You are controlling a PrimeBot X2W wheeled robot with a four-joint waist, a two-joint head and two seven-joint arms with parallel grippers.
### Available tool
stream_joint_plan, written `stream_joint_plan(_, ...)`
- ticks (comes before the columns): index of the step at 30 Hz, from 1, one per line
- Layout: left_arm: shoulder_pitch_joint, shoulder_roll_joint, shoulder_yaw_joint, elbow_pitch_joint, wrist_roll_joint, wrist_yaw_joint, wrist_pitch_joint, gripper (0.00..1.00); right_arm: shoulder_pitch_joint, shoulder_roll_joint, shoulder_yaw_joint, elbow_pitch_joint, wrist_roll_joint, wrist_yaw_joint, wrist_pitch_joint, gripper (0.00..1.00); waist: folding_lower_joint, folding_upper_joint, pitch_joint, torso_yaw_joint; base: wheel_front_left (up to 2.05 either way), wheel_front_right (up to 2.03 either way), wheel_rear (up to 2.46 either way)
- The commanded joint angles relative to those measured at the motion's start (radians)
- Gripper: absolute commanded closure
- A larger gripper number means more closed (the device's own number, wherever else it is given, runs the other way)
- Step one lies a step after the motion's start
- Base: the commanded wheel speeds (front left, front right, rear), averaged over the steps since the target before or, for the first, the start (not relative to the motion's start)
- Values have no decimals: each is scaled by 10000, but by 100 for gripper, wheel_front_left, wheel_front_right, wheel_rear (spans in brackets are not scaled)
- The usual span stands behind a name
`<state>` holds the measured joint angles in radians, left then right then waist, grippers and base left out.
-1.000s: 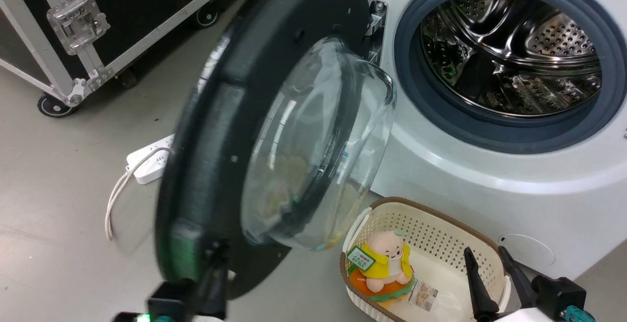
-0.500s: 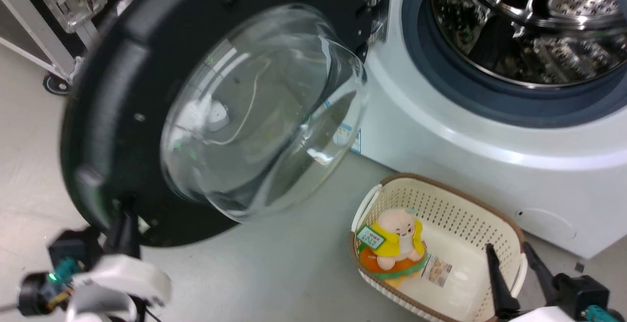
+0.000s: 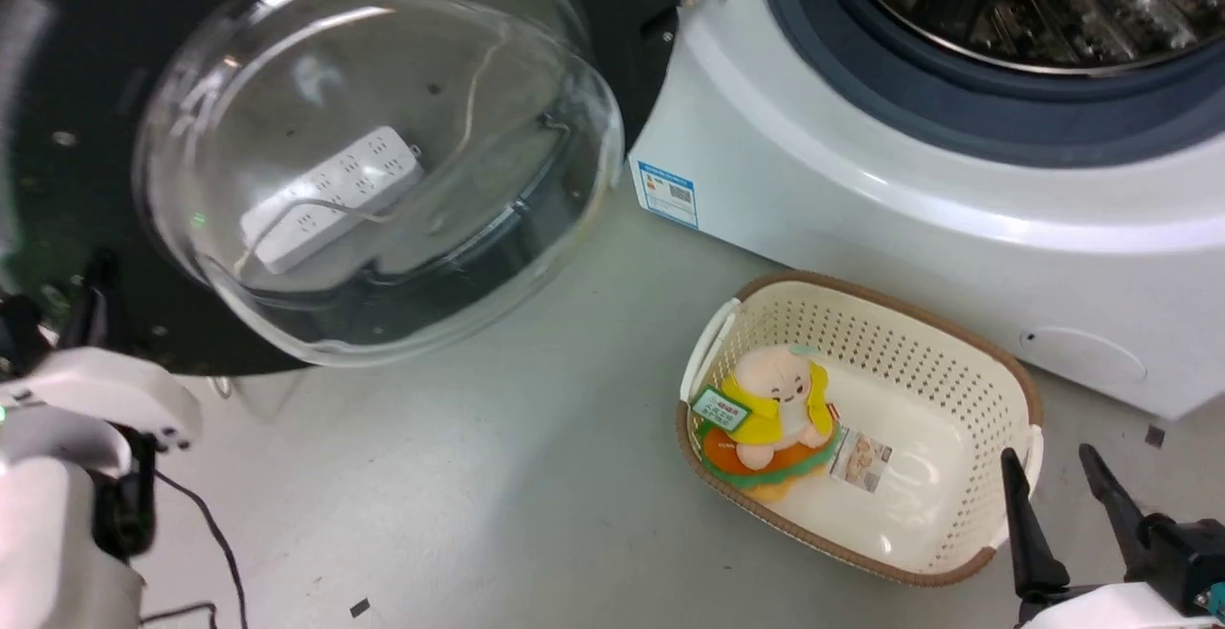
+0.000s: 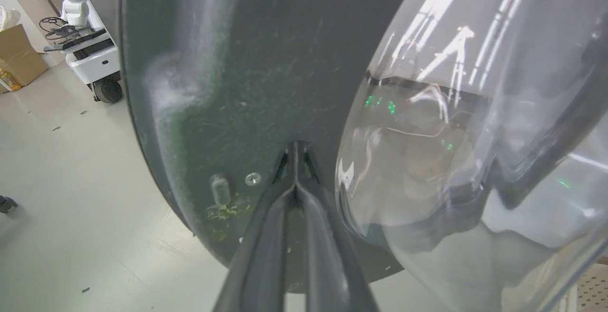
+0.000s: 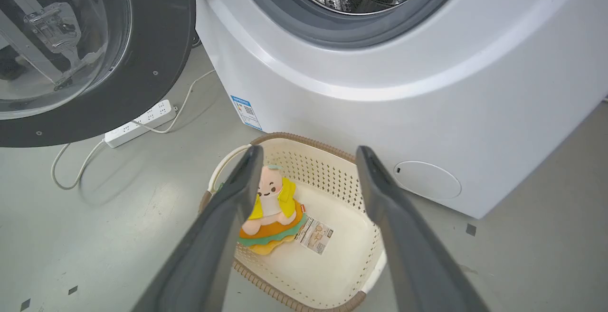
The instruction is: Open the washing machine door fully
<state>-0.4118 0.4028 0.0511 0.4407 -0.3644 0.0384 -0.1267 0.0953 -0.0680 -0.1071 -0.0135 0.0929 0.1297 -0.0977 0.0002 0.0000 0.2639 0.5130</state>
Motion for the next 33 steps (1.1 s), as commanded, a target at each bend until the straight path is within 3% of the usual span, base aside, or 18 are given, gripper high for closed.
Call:
stream_joint_plan(1,-218,84,49,140,-30,-45,-100,100,51,-72,-8,-83,-28,10,27,0,-2,0,76,-73,0,0,0)
stream_joint_plan(8,-828,308,73,1390,-30,-169,-654,100,23,-62,-46,-159,-10,10,83,0,-2,0,40,-249,0,0,0)
stream_joint_plan(14,-590,231,-248,1274,289,-158,-1024,100,43,33,-43,101,111,10,-191,0,-2,0,-485,-323,0,0,0)
stream_joint_plan(23,656,-324,-1046,-1275,774,-7,-1169,100,-49,151,43,649,385,10,-1041,0,-2,0,-1821,-624,0,0,0)
stream_joint_plan(29,1919,-972,-1870,-3360,1014,200,-935,100,-201,168,44,729,422,10,-1429,0,-2,0,-2596,-1341,0,0,0)
stream_joint_plan(33,2663,-1344,-2447,-3983,1015,173,-717,100,-160,173,65,509,420,10,-1547,0,-2,0,-2948,-1962,0,0,0)
